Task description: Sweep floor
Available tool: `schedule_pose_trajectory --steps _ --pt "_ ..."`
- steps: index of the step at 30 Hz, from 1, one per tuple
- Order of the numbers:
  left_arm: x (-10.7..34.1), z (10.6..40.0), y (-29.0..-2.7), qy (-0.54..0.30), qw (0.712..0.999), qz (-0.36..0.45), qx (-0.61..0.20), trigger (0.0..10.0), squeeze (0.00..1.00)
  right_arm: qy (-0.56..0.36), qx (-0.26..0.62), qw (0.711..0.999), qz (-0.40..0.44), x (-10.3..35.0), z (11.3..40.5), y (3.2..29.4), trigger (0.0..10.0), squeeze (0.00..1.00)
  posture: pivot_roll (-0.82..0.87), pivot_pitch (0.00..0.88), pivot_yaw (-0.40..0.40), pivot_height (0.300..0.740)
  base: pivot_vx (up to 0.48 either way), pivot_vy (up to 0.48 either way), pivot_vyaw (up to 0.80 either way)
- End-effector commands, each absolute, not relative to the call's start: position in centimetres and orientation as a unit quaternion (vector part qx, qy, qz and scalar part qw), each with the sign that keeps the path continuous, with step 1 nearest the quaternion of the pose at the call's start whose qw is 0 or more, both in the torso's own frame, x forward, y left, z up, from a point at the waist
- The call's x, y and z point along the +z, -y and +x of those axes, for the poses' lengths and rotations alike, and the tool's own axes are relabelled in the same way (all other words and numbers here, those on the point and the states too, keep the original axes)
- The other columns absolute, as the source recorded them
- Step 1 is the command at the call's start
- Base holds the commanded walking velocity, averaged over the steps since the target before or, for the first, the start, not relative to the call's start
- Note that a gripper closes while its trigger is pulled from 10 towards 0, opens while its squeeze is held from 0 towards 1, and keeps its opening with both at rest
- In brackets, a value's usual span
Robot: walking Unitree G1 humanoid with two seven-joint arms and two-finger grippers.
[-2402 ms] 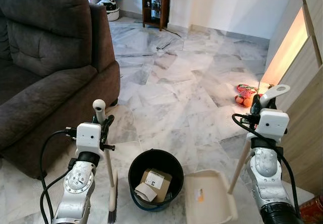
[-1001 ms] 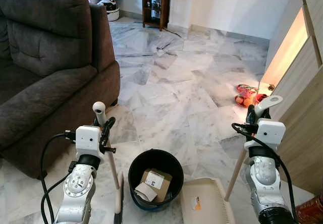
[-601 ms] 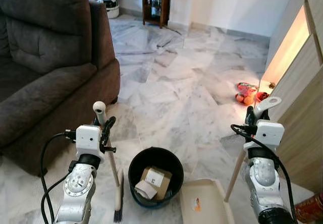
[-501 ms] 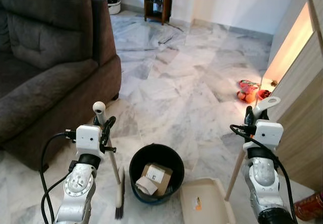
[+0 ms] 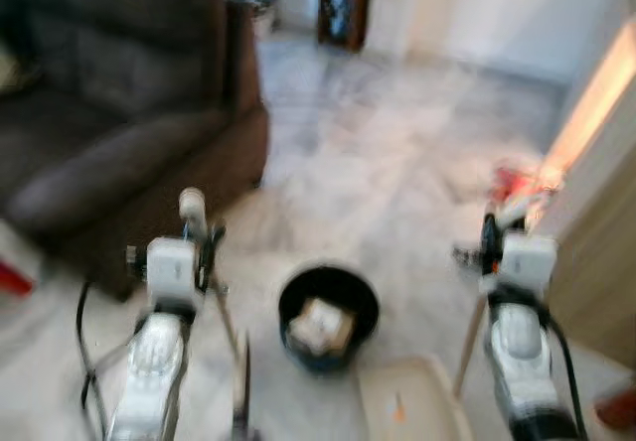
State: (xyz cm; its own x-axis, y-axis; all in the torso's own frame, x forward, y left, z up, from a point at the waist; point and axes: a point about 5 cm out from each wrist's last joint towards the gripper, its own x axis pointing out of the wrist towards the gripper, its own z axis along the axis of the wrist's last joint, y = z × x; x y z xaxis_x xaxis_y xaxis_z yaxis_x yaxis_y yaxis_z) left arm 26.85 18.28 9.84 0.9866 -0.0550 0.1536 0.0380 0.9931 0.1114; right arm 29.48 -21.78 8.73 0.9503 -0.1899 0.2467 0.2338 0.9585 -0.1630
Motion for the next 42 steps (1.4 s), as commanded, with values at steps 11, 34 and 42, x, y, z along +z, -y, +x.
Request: schedule_pose_trajectory --steps 11,34,42 --pt "11.50 27.45 -18.17 0.116 0.991 0.060 -0.023 10.0 0.00 0.133 -0.113 0.980 -0.094 9.66 29.90 22.14 10.0 0.00 0.06 0.000 -0.037 0.740 -0.258 0.000 0.00" --pt "11.53 27.69 -18.21 0.115 0.991 0.061 -0.022 10.0 0.00 0.131 -0.114 0.981 -0.090 9.55 29.95 22.02 10.0 0.00 0.06 0.000 -0.035 0.740 -0.032 0.000 0.00" --pt "11.45 27.86 -18.07 0.114 0.991 0.060 -0.025 10.0 0.00 0.123 -0.116 0.982 -0.084 9.40 30.06 21.96 10.0 0.00 0.06 0.000 -0.034 0.740 0.000 0.000 -0.18"
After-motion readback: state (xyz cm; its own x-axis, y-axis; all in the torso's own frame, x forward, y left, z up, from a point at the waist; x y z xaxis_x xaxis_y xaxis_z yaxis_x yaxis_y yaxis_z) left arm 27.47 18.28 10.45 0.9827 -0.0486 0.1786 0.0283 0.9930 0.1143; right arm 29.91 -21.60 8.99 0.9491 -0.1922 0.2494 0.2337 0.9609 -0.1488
